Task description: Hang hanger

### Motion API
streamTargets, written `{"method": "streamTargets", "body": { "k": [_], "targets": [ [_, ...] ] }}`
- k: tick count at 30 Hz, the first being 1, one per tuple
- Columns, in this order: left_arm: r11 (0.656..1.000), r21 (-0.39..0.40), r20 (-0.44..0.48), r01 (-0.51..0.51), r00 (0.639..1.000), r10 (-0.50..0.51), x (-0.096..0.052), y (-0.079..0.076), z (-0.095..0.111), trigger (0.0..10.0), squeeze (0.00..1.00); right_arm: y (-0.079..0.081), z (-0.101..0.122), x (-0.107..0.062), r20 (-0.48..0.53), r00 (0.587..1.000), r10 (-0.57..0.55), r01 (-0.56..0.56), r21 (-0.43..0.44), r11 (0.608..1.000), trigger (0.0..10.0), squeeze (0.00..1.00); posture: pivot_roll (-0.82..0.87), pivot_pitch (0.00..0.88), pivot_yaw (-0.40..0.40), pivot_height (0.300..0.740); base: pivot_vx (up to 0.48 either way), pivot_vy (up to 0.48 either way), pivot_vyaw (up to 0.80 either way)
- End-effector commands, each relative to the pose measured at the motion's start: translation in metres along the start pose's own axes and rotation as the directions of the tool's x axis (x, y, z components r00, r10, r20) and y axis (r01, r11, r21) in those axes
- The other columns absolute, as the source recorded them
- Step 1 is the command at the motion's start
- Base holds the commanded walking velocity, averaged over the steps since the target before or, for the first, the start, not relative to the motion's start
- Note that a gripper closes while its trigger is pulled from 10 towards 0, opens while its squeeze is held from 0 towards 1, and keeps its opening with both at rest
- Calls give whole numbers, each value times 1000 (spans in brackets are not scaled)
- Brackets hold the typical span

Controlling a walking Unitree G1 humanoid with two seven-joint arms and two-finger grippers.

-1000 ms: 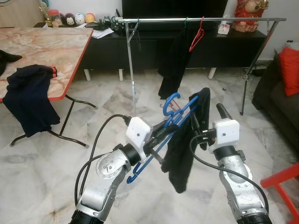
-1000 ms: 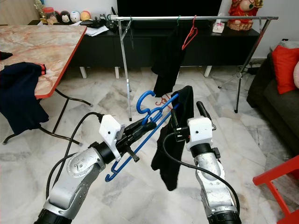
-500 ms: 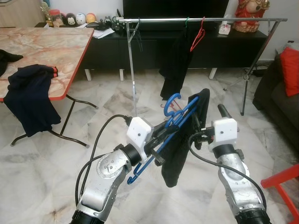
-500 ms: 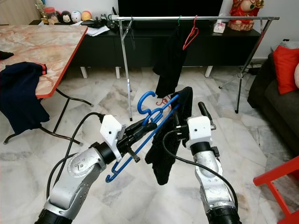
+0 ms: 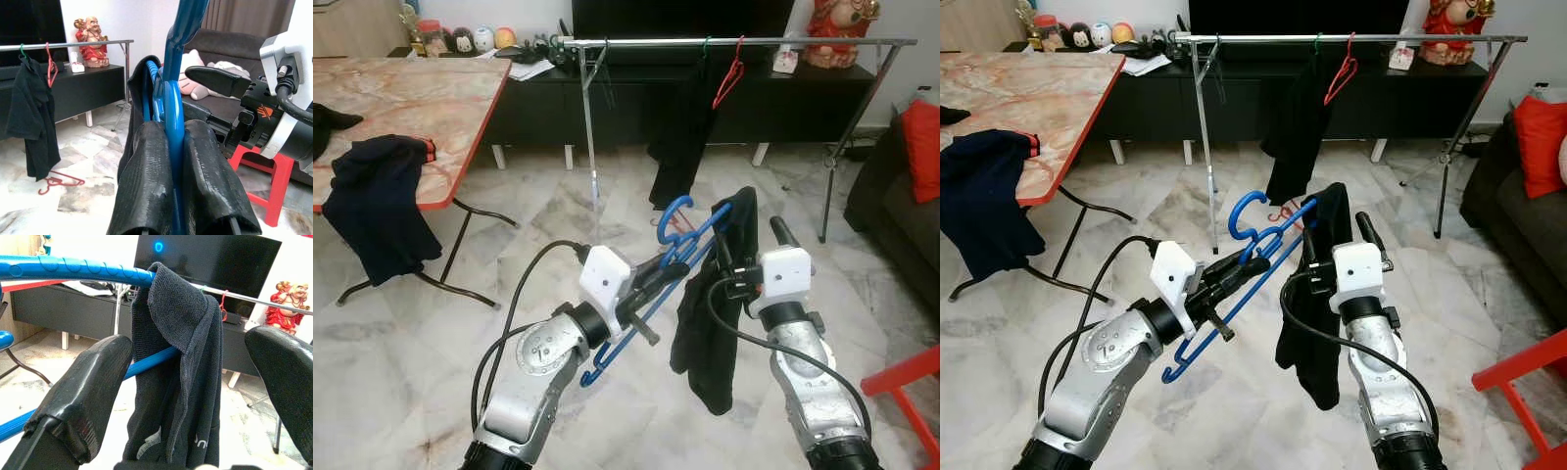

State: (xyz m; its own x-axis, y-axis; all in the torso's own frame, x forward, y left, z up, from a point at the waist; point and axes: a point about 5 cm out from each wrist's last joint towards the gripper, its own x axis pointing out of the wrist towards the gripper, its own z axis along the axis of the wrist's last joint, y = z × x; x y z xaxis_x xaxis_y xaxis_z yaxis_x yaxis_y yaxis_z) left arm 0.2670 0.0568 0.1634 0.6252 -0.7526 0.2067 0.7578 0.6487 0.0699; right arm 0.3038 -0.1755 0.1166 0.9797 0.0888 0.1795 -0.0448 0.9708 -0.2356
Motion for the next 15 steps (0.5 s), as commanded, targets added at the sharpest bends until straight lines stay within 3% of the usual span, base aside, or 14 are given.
{"method": "streamTargets", "body": {
  "k": [1, 10, 15],
  "targets": [
    [999, 29, 93, 33, 995, -35, 6, -6, 21, 10000, 0, -1, -1, 1, -4, 1000, -5, 5, -2, 1000, 10000, 0, -117, 0, -35, 740, 0, 0, 0],
    [999, 29, 93, 33, 995, -35, 6, -6, 21, 10000, 0, -1, -1, 1, -4, 1000, -5, 5, -2, 1000, 10000, 0, -117, 0, -35, 740, 0, 0, 0],
    [995, 17, 102, 102, 989, -104, 9, -20, 24, 10000, 0, 1, -8, 10, -23, 999, -28, 28, -5, 1000, 10000, 0, -109, 0, -36, 740, 0, 0, 0]
  ]
}}
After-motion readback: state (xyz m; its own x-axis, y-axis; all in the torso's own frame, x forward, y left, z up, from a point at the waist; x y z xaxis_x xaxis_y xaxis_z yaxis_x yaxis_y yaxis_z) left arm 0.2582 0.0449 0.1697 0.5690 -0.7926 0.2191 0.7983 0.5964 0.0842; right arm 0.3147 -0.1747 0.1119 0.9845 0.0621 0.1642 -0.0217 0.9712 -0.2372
